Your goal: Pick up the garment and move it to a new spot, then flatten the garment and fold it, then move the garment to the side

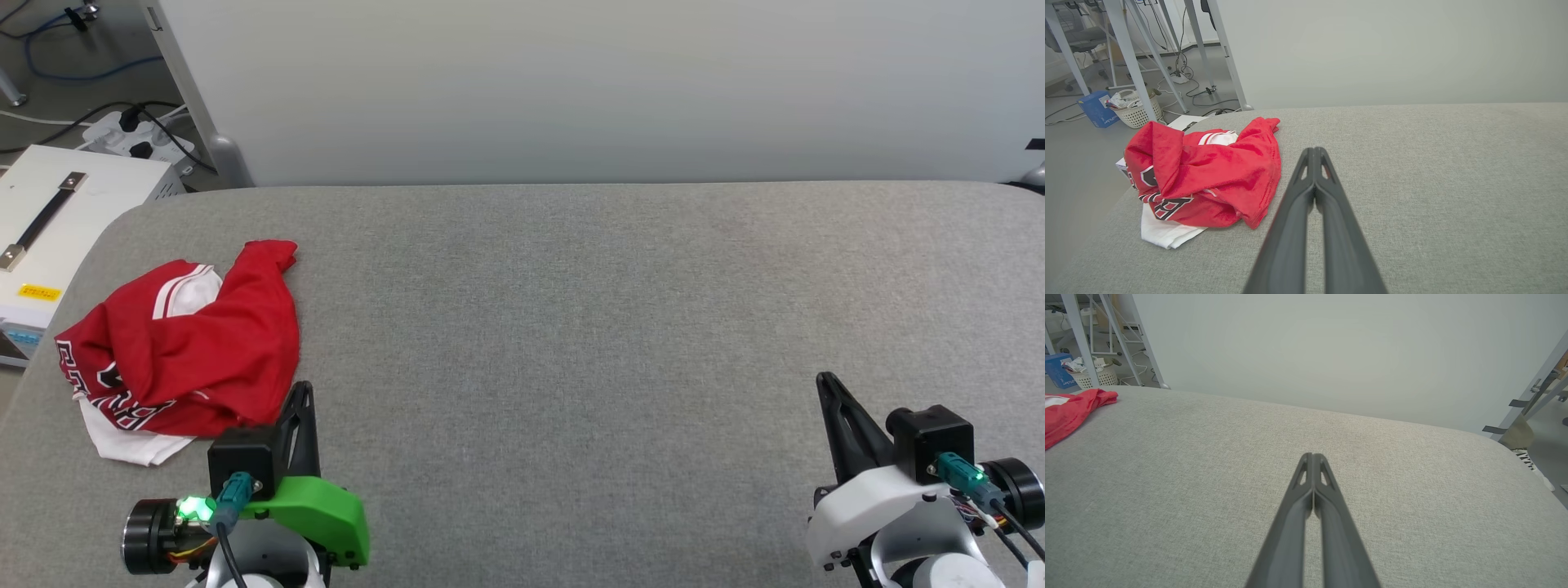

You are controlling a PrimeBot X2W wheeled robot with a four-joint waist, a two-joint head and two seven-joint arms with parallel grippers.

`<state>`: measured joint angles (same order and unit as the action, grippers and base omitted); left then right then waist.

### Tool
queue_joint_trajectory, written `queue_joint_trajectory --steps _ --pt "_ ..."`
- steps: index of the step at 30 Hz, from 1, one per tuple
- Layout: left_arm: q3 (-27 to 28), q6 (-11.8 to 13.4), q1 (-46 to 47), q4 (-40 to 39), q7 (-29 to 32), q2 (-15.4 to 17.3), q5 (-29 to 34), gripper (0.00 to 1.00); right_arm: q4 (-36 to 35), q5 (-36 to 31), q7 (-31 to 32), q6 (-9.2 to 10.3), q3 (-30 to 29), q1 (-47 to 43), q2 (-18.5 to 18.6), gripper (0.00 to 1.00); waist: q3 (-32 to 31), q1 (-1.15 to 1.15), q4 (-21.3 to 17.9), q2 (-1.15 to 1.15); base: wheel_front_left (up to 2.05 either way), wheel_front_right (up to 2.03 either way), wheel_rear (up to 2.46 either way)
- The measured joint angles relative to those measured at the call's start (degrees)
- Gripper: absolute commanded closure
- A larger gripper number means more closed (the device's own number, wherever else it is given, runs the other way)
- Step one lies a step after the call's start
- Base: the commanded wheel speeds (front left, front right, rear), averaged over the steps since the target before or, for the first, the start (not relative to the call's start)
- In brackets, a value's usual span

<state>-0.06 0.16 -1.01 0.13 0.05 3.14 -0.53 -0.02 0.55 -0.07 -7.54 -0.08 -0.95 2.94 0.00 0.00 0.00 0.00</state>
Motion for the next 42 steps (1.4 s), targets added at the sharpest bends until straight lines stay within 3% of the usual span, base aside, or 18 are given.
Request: queue_joint_trajectory --steps 7,8,42 --pt "0.0 0.0 0.0 0.0 0.0 0.0 0.0 1.0 0.0 0.0 0.0 0.0 0.0 0.0 0.0 1.0 0.0 0.0 0.0 0.0 0.0 0.0 0.0" --pt "0.0 0.0 0.0 0.0 0.0 0.0 0.0 0.0 0.0 0.0 0.0 0.0 0.0 0.0 0.0 0.0 0.0 0.0 0.0 0.0 0.0 0.0 0.0" --pt "-0.3 0.6 -0.1 -0.6 -3.5 0.0 -1.5 0.0 -1.9 5.8 -3.3 0.0 -1.5 -0.1 0.0 0.0 0.1 0.0 -0.1 0.0 0.0 0.0 0.0"
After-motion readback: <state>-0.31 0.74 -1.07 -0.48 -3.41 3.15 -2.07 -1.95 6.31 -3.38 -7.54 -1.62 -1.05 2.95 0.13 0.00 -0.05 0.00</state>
